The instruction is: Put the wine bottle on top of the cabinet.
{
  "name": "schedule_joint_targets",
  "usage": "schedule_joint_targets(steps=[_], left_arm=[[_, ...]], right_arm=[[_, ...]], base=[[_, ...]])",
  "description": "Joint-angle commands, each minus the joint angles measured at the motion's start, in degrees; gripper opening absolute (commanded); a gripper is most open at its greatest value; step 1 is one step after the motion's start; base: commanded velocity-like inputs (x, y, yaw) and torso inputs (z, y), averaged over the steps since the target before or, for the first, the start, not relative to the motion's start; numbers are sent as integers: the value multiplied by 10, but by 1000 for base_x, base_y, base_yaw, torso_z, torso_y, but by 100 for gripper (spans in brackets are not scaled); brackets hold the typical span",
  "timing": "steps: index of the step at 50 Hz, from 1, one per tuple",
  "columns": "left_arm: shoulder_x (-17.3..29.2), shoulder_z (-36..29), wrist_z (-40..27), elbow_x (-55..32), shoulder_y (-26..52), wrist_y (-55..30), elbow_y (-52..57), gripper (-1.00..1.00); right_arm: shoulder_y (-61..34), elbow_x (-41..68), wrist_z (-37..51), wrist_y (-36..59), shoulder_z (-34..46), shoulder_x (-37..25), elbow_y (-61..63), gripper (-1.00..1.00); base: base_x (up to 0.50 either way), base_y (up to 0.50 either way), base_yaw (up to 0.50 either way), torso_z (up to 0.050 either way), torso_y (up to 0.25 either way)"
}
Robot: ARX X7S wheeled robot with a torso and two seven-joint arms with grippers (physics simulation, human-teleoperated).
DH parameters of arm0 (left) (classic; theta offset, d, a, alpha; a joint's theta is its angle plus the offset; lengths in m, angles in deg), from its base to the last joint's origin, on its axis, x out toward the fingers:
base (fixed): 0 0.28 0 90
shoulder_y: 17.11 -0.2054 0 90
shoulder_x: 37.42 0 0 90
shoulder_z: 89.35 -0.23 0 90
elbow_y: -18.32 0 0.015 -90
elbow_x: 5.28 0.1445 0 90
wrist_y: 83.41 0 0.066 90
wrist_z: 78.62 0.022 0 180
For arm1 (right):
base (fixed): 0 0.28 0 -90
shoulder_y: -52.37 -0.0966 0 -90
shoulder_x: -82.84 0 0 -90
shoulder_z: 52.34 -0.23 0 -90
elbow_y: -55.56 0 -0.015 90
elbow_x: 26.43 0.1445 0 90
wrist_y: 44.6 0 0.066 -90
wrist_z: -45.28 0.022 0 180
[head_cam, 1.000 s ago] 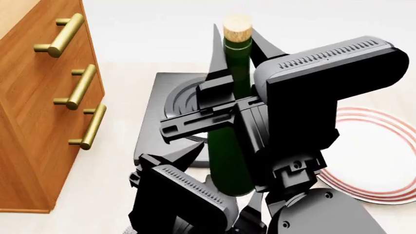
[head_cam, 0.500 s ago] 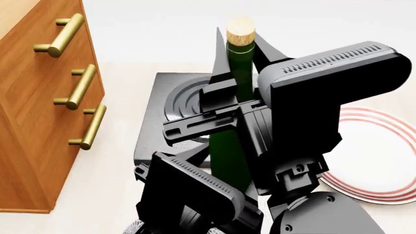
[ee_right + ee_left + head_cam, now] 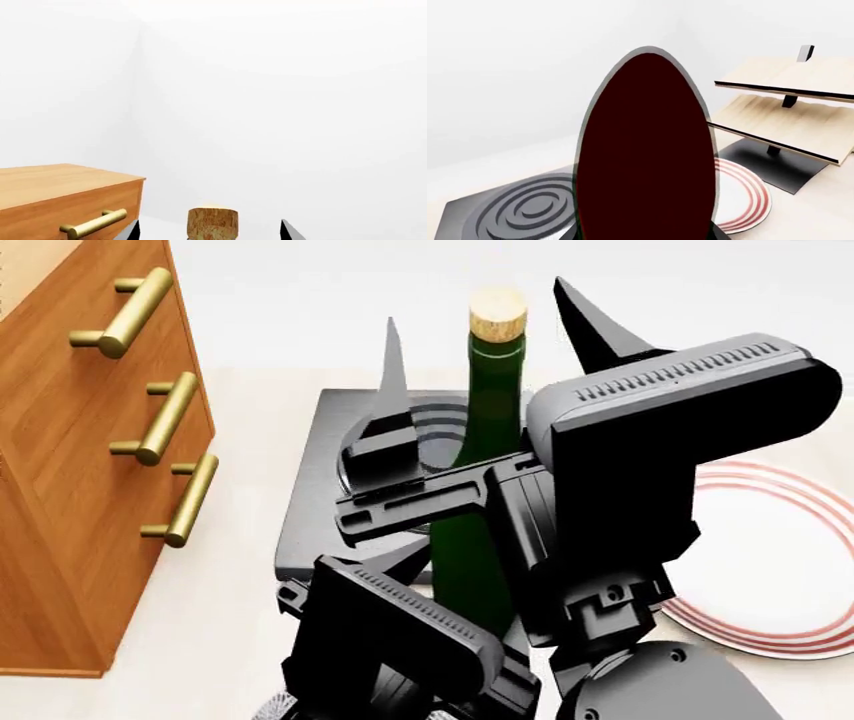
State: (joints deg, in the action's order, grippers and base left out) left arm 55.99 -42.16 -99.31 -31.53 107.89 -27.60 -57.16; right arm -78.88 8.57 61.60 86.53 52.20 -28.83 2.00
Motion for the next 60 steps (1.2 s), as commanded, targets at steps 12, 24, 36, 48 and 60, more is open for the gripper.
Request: schedule_joint_targets(steps=[12, 24, 36, 48, 60], left_arm=[[11, -1, -19, -25, 16, 20, -11, -100], [41, 5, -22, -22, -2, 44, -14, -100], [73, 25, -44, -12, 7, 43, 14, -100], [100, 77, -64, -46, 78, -24, 57, -100], [110, 109, -69, -62, 167, -75, 46, -100]], right_arm=[[24, 6, 0, -7, 0, -6, 22, 100], [90, 23, 57, 13, -43, -47, 153, 100], [174, 6, 84, -22, -64, -66, 209, 100], [342, -58, 81, -158, -90, -42, 165, 100], [380, -90, 80, -191, -65, -30, 143, 100]], base=[[0, 0, 0, 0, 0], [0, 0, 0, 0, 1], [0, 0, 0, 1, 1], [0, 0, 0, 0, 1], [0, 0, 0, 0, 1]])
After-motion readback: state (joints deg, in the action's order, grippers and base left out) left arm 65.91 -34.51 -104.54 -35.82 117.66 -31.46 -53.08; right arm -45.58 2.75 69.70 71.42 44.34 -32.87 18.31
